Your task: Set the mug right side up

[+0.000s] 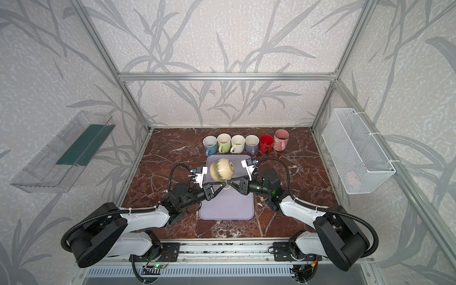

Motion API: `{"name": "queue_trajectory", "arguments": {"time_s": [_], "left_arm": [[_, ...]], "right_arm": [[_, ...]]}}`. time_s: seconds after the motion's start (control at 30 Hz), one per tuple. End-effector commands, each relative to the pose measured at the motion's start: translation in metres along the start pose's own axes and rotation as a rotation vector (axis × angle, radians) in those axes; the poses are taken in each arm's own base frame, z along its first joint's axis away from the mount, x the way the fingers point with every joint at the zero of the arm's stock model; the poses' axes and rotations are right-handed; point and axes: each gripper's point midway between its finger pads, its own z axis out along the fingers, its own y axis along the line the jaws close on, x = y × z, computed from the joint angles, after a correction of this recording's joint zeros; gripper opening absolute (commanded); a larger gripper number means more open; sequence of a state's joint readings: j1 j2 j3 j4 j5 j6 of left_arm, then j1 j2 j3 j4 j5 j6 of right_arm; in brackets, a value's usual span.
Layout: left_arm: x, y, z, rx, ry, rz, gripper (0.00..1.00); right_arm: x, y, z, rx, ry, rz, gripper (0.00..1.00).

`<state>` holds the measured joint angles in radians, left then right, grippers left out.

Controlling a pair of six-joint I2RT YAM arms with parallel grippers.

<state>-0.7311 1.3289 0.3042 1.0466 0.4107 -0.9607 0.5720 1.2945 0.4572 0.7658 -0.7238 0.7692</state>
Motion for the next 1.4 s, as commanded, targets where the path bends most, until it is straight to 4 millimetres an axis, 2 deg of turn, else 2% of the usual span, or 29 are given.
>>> {"name": "queue_trajectory", "arguments": {"time_s": [0.0, 0.33, 0.73, 0.93, 1.07, 1.23, 1.37], "left_arm": [[-0.027, -0.044, 0.004, 0.136, -0.075, 0.094, 0.18], [-0.027, -0.049, 0.004, 0.159, -0.074, 0.099, 0.29], [-0.030, -0.050, 0.005, 0.168, -0.087, 0.100, 0.28], [-0.033, -0.049, 0.003, 0.165, -0.105, 0.099, 0.33], [-0.034, -0.049, 0.003, 0.161, -0.112, 0.101, 0.25], [-0.035, -0.049, 0.003, 0.161, -0.118, 0.099, 0.20], [-0.035, -0.049, 0.002, 0.165, -0.120, 0.102, 0.07]], "right_arm": [[-0.015, 0.023, 0.003, -0.075, -0.031, -0.047, 0.00], [-0.011, 0.014, 0.007, -0.081, -0.029, -0.017, 0.00], [-0.005, 0.011, 0.013, -0.087, -0.017, -0.010, 0.00], [-0.002, 0.008, 0.013, -0.090, -0.021, 0.004, 0.00], [-0.001, 0.009, 0.014, -0.094, -0.020, 0.005, 0.00], [0.003, 0.008, 0.017, -0.096, -0.011, 0.008, 0.00], [0.006, 0.007, 0.019, -0.100, -0.008, 0.015, 0.00]]}}
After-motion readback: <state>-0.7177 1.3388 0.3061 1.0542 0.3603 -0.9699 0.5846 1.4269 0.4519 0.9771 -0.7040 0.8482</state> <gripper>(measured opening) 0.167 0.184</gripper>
